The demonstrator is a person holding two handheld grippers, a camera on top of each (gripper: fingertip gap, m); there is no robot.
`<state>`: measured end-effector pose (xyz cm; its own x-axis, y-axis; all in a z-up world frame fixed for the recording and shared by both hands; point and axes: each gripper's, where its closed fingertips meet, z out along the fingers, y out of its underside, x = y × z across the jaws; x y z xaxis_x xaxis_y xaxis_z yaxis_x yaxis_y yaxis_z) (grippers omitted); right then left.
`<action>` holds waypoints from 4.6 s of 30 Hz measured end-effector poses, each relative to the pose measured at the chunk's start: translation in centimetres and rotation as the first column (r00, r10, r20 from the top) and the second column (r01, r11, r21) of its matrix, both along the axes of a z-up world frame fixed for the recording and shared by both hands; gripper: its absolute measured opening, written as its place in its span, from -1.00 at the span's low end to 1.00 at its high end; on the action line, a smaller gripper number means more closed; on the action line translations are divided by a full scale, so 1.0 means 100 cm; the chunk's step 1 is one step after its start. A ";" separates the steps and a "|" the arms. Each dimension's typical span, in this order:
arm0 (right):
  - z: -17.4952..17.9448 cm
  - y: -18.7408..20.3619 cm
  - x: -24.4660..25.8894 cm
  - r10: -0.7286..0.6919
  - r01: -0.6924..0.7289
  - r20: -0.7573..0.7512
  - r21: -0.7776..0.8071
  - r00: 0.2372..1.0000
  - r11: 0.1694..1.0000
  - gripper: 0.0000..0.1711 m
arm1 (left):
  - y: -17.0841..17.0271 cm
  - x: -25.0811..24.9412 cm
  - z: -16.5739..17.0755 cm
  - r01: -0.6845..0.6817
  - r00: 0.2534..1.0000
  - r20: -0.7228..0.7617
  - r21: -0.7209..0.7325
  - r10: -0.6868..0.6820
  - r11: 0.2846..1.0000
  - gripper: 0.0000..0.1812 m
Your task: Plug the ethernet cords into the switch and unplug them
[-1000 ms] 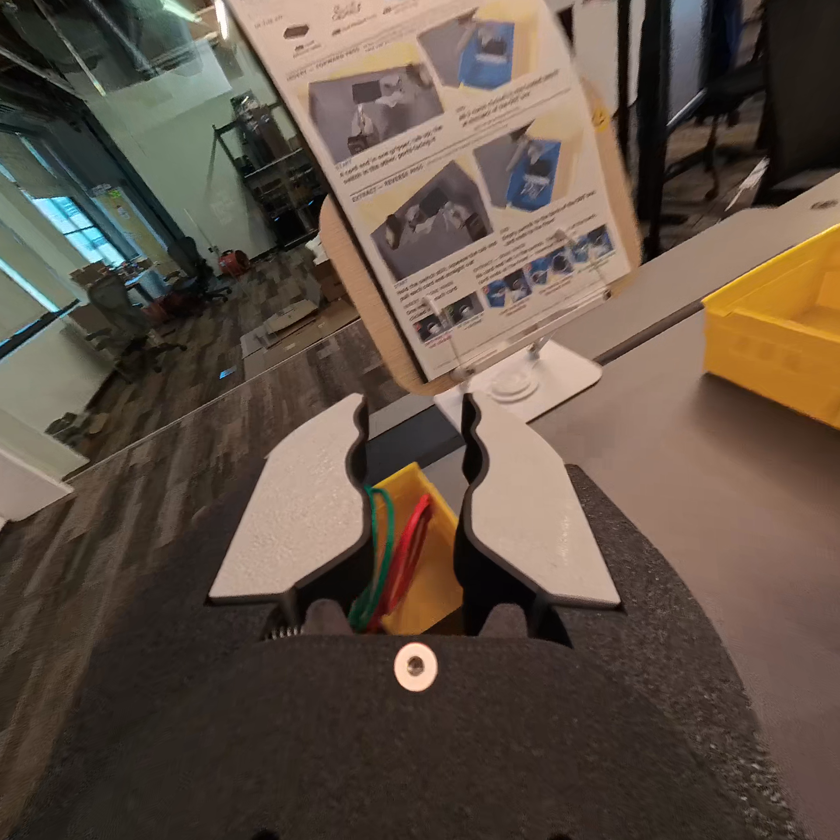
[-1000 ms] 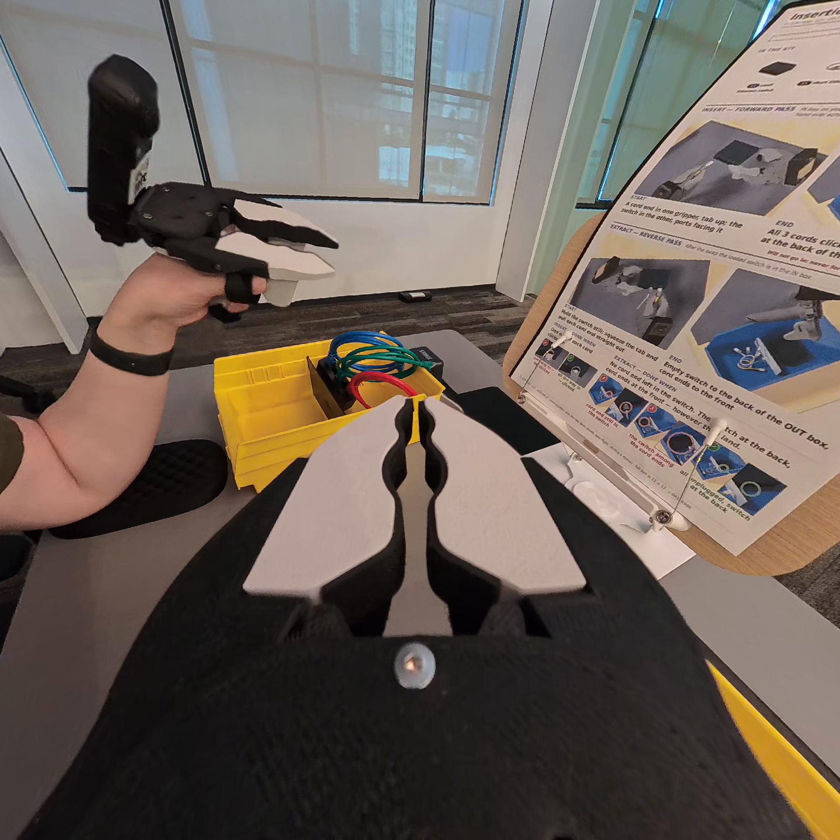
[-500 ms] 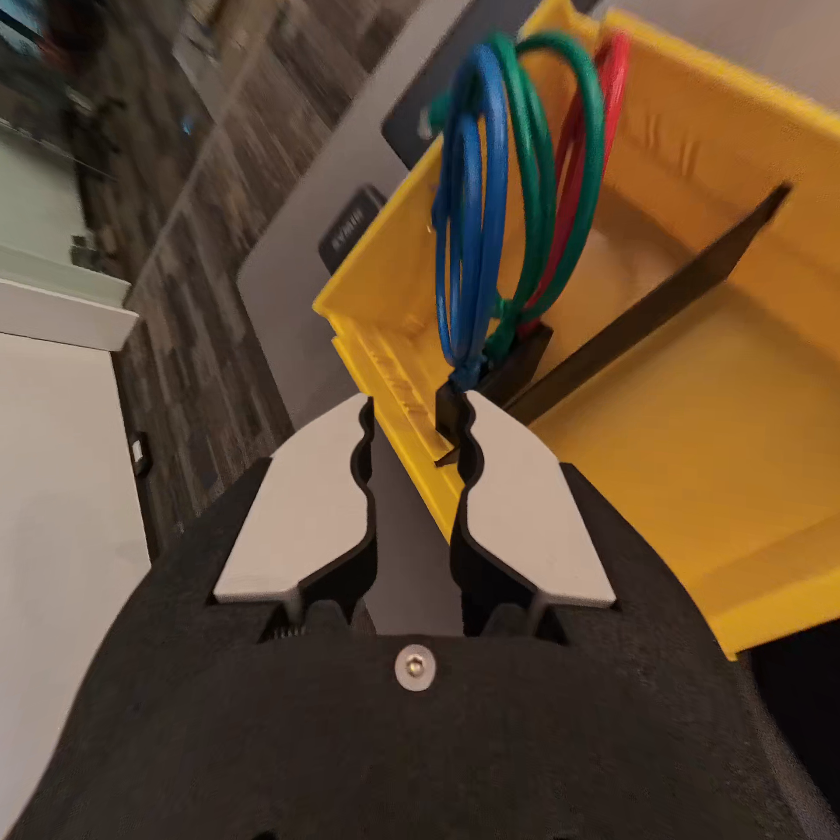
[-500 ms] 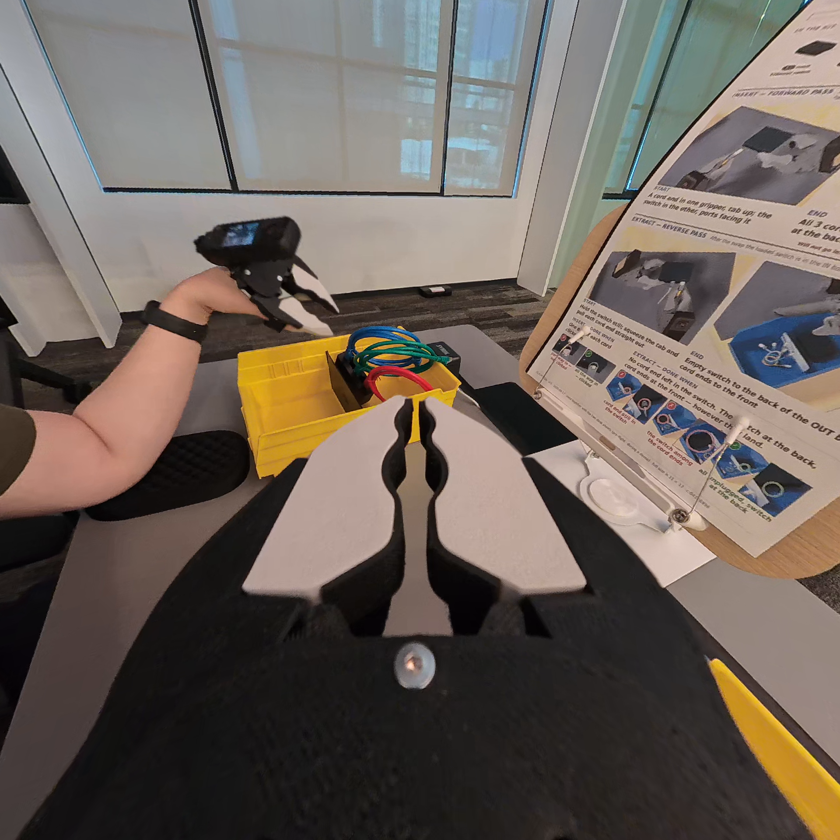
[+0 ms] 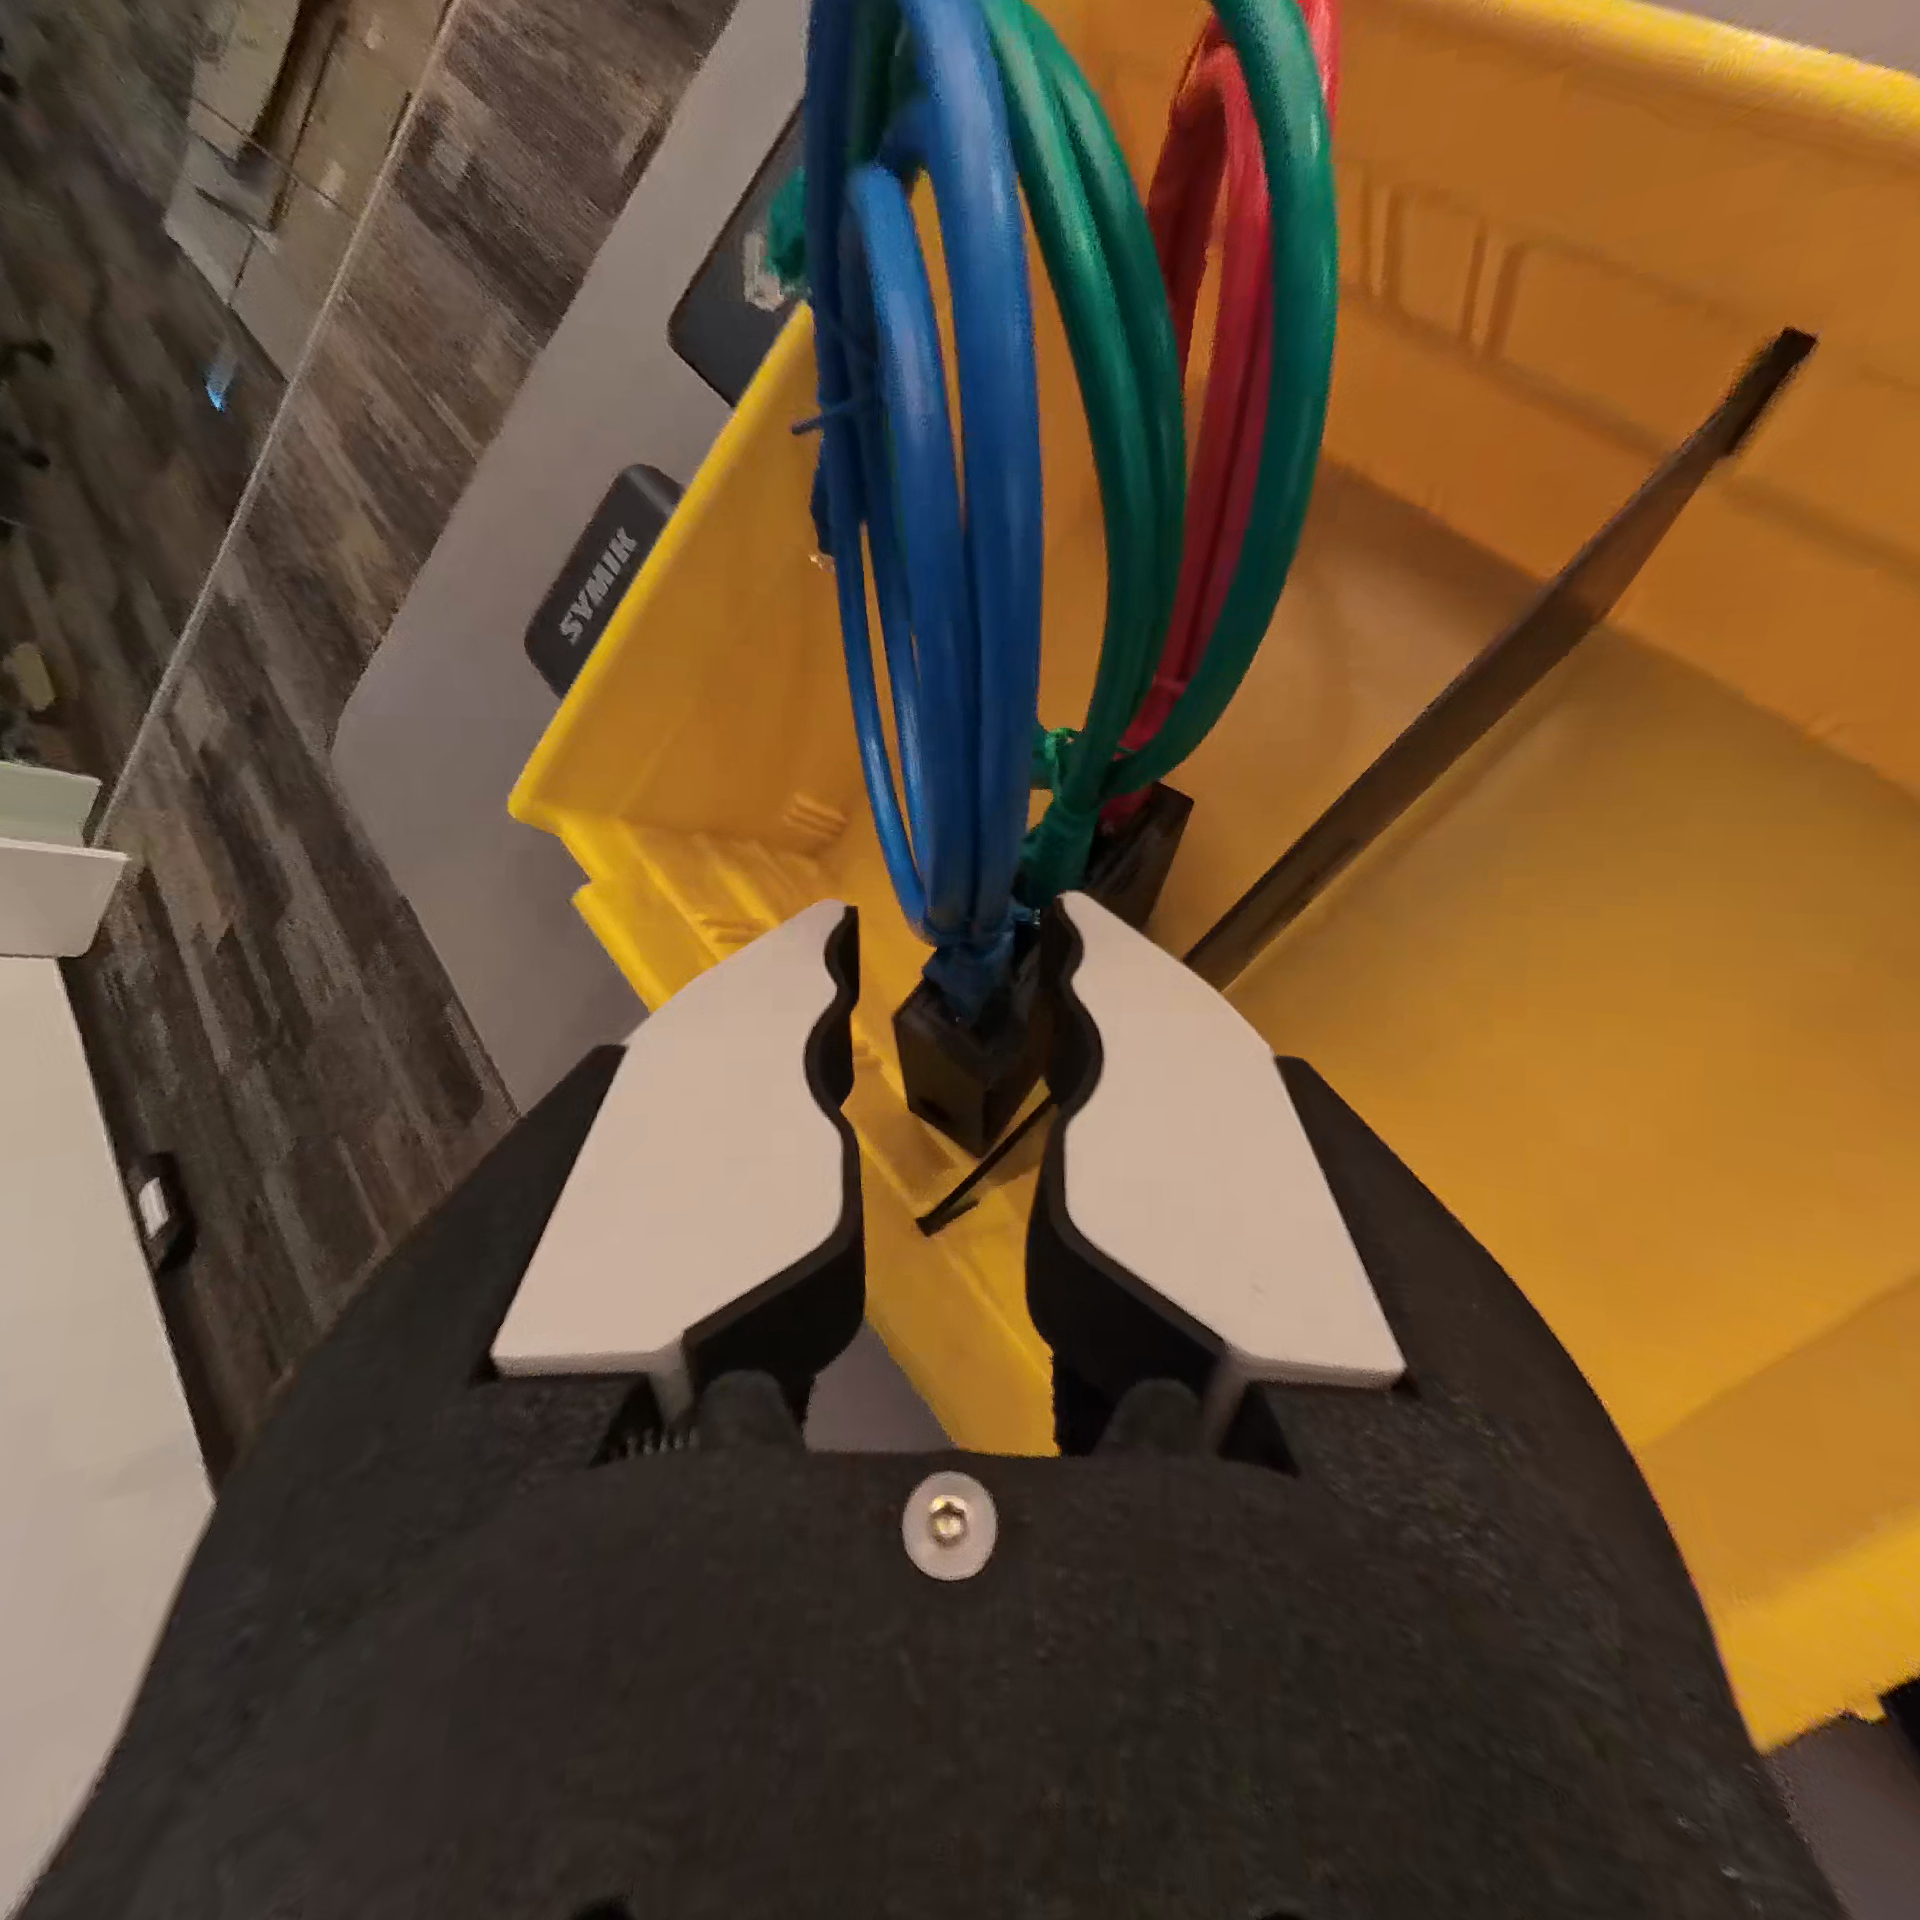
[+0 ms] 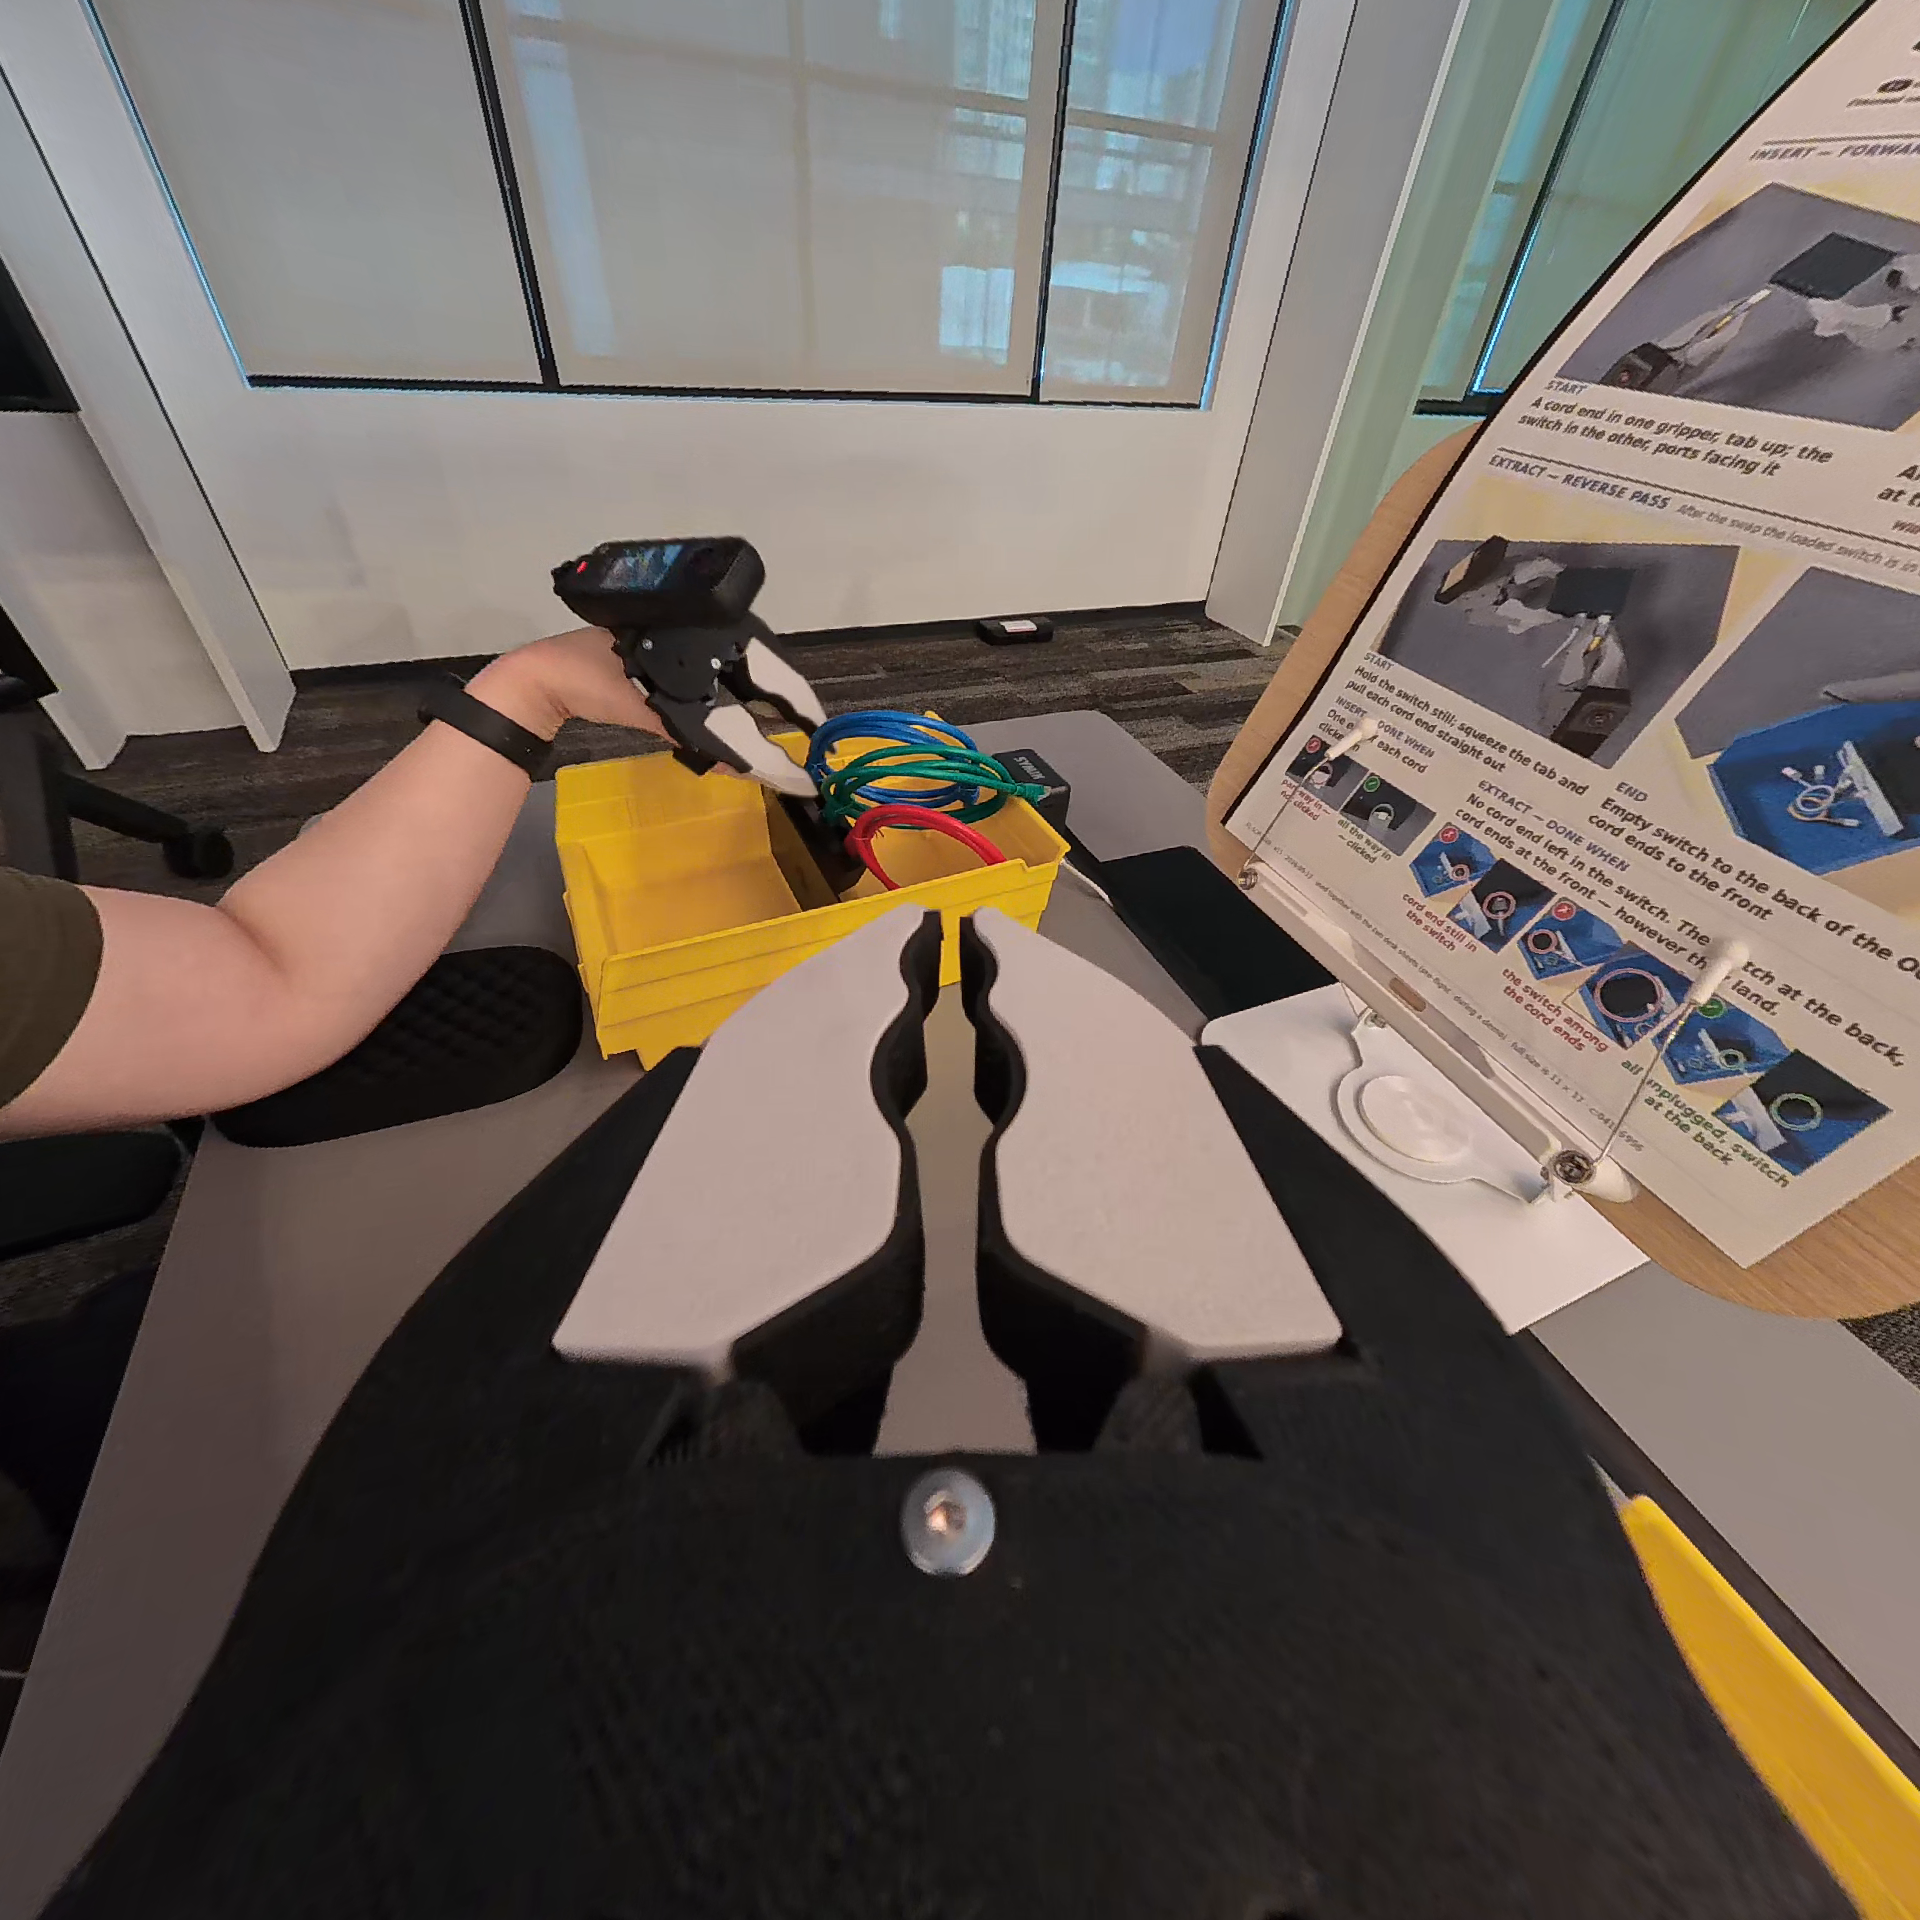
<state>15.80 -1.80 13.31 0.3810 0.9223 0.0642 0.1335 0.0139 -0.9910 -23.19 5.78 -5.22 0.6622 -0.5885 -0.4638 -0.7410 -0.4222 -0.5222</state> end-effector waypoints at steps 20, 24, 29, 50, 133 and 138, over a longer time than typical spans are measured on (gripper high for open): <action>-0.004 -0.002 -0.003 0.027 -0.027 0.044 -0.005 0.999 1.000 -0.95 | -0.021 -0.014 0.000 0.229 0.888 -0.277 -0.423 -0.366 0.877 -0.46; -0.002 -0.004 -0.004 0.026 -0.026 0.042 0.010 0.999 1.000 -0.95 | -0.014 -0.017 -0.009 0.277 0.871 -0.284 -0.392 -0.401 0.878 -0.50; -0.008 -0.003 -0.009 0.029 -0.029 0.070 0.003 0.997 1.000 -0.95 | -0.008 -0.020 -0.001 0.255 0.918 -0.180 -0.417 -0.354 0.872 -0.52; -0.018 -0.001 -0.015 0.033 -0.033 0.122 0.002 0.992 0.999 -0.95 | -0.005 -0.013 -0.020 0.243 0.892 -0.198 -0.547 -0.406 0.801 -0.59; -0.057 -0.005 -0.086 -0.304 -0.152 0.440 0.743 0.845 0.652 -0.82 | -0.082 0.235 0.155 0.521 0.373 -0.735 -0.339 -0.566 0.783 -0.62; -0.057 -0.003 -0.080 -0.315 -0.168 0.464 0.741 0.828 0.650 -0.83 | -0.074 0.227 0.174 0.543 0.629 -0.600 -0.117 -0.495 0.832 -0.23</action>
